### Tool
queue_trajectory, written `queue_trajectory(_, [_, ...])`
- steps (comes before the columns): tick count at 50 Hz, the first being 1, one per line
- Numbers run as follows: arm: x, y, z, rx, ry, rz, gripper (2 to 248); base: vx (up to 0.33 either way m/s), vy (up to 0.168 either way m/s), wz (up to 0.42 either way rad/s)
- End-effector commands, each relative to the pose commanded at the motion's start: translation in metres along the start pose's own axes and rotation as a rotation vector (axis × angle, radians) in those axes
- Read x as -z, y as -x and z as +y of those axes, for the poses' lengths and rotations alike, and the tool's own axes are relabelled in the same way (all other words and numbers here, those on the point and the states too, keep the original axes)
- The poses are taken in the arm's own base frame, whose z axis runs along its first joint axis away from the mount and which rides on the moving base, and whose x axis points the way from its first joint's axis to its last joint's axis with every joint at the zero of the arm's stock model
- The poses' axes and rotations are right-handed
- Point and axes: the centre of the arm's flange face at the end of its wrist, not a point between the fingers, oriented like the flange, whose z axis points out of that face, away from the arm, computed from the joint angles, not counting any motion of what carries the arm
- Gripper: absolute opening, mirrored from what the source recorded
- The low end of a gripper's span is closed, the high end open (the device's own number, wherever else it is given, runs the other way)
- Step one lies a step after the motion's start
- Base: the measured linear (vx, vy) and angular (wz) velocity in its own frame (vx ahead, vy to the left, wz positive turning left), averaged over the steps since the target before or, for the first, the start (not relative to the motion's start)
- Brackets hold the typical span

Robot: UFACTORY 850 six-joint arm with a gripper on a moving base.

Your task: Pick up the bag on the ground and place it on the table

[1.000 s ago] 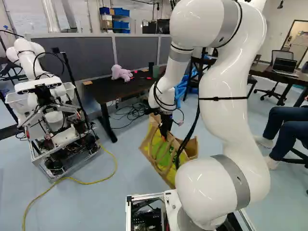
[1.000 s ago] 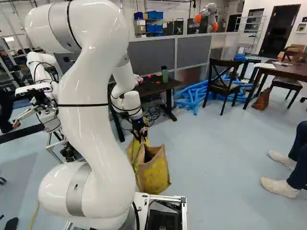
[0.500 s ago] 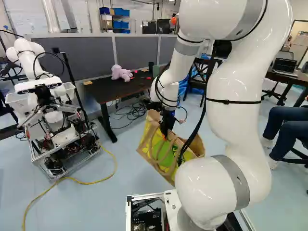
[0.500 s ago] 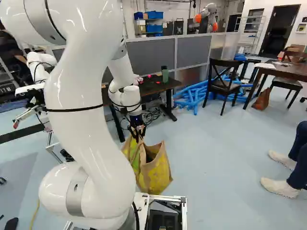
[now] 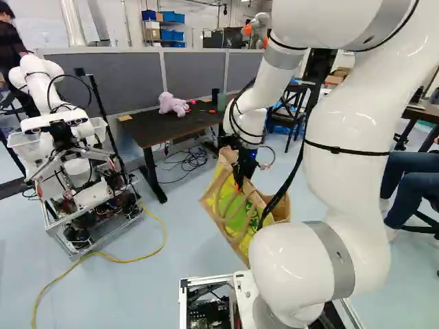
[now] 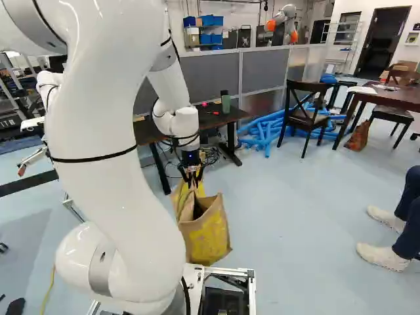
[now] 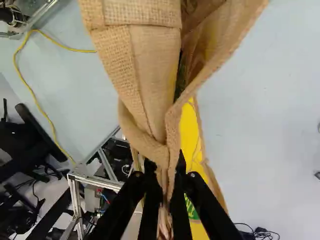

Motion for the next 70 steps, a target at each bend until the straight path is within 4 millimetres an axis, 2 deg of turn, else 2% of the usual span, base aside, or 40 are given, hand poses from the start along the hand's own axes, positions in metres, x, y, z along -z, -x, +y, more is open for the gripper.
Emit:
queue_trajectory(11, [0.017,0.008,-0.004,-0.018,-0.013,0.012,26,0.000,0.000,0.000])
queue_trajectory(29, [0.047,0.014,0.010,-0.074,-0.014,0.071,26,0.000,0.000,0.000])
queue_trajectory(49, [0.077,0.024,0.008,-0.067,0.008,0.131,26,0.000,0.000,0.000])
queue_trajectory(70, [0.111,0.018,0.029,-0.081,0.041,0.175,26,0.000,0.000,0.000])
